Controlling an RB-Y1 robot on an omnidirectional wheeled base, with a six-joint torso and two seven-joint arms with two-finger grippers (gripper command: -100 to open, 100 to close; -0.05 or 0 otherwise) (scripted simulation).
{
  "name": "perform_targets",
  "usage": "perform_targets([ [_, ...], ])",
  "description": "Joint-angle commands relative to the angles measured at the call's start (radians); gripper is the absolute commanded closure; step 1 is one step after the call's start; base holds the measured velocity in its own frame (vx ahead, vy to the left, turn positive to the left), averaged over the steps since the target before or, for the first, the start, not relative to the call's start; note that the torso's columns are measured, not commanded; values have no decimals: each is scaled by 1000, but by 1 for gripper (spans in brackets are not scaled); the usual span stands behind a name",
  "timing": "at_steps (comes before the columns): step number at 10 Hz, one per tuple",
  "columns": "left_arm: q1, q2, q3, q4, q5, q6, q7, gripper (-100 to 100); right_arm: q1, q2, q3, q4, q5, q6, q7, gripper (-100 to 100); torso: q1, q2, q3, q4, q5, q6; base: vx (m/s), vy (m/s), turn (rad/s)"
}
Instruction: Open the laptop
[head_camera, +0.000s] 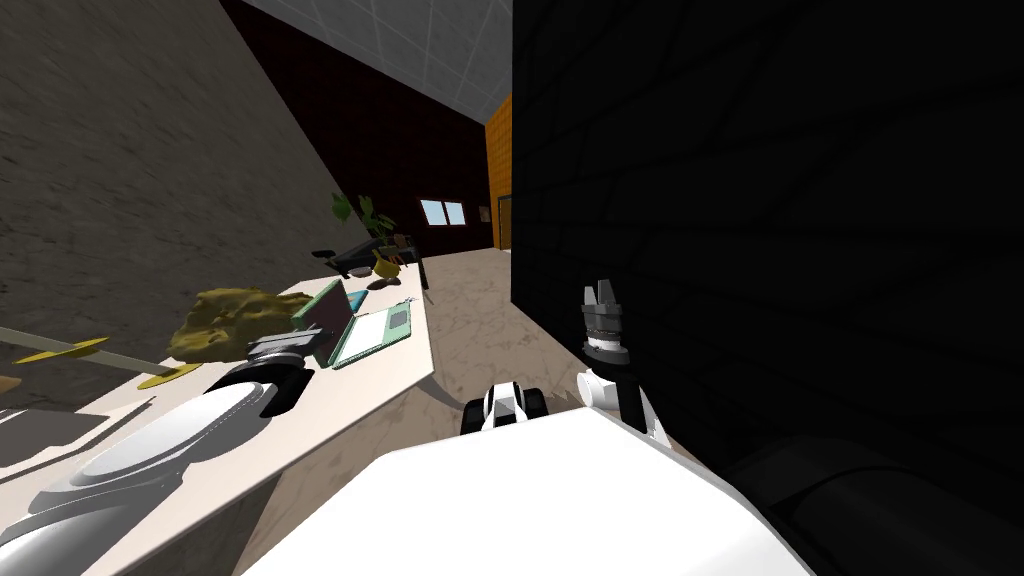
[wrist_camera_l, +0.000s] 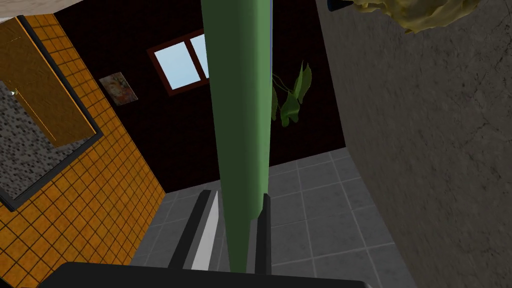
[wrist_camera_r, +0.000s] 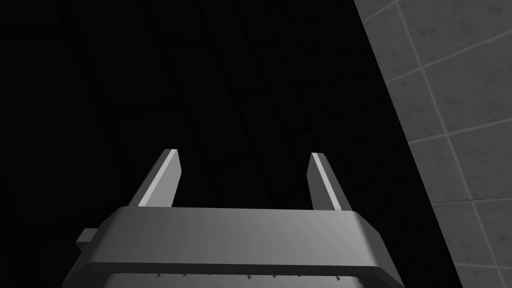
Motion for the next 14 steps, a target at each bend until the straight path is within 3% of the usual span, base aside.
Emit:
perform_targets([
  [1, 25, -10, -24, -12, -57, 38, -25, 100, 0, 0, 0, 0, 0, 0, 0, 0, 0, 0, 1, 0, 1, 0, 41, -19, -47],
  [2, 38, -15, -36, -17, -86, 57, -37, 100, 0, 0, 0, 0, 0, 0, 0, 0, 0, -1, 0, -1, 1, -1, 52, -20, -36],
  [3, 38, -15, -36, -17, -86, 57, -37, 100, 0, 0, 0, 0, 0, 0, 0, 0, 1, -2, -1, -1, 1, 0, 34, -17, -20],
  [10, 127, -50, -120, -58, -286, 191, -124, 100, 0, 0, 0, 0, 0, 0, 0, 0, 2, -1, 0, -1, 3, 0, 48, -16, -40],
  [11, 118, -46, -111, -53, -273, 177, -111, 100, 0, 0, 0, 0, 0, 0, 0, 0, 1, 0, 1, -1, 2, 0, 15, -10, -9],
  [14, 147, -81, -161, -38, -363, 248, -163, 100, 0, 0, 0, 0, 0, 0, 0, 0, 1, 0, 1, 0, 2, -2, 38, 7, -48],
])
